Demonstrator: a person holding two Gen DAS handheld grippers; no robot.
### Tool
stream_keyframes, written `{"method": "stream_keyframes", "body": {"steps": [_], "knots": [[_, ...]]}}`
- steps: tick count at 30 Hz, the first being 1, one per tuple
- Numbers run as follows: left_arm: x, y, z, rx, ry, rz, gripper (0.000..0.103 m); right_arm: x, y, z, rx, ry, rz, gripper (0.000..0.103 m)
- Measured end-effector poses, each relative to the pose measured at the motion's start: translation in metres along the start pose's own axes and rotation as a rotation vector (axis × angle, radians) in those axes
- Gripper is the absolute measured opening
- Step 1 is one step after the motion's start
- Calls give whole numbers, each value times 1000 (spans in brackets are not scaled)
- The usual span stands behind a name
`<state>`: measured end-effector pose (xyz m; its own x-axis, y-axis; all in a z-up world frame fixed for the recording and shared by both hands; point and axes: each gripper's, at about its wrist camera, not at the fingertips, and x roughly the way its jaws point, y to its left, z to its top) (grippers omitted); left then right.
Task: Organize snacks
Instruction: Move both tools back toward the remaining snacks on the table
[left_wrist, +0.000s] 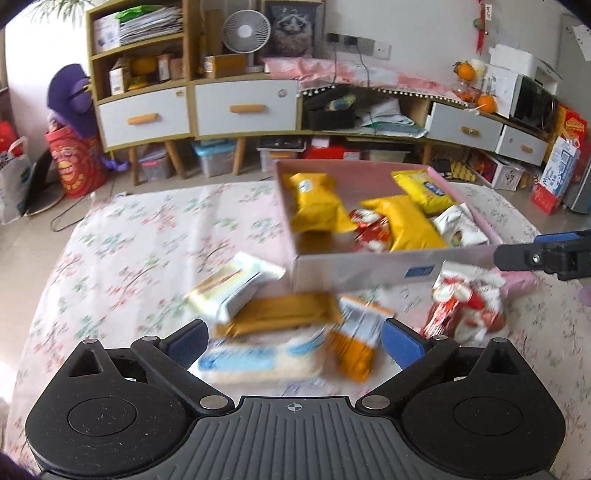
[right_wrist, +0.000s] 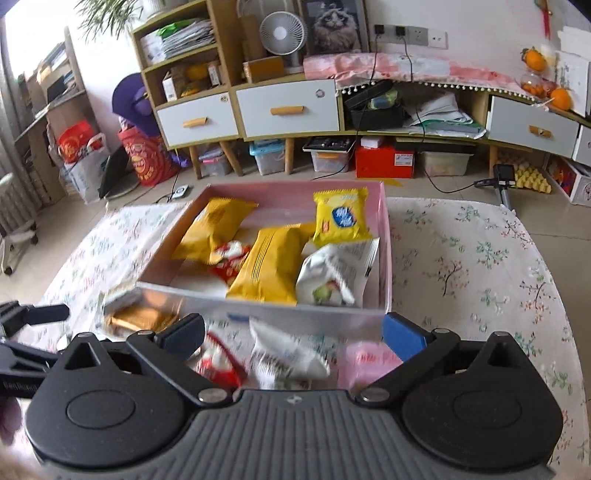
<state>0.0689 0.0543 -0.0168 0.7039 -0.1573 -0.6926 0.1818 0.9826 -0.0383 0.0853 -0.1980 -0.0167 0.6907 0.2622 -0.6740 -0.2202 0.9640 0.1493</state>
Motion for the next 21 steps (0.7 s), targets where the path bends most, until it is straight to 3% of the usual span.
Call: {"method": "stream_keyframes", "body": {"steps": [9, 21], "knots": [[-16, 28, -27, 10, -6, 37, 101, 1, 22, -23, -112, -8, 9, 103], [-12, 71, -50, -40, 44, 162, 101, 6, 83, -41, -350, -50, 153, 103]]}}
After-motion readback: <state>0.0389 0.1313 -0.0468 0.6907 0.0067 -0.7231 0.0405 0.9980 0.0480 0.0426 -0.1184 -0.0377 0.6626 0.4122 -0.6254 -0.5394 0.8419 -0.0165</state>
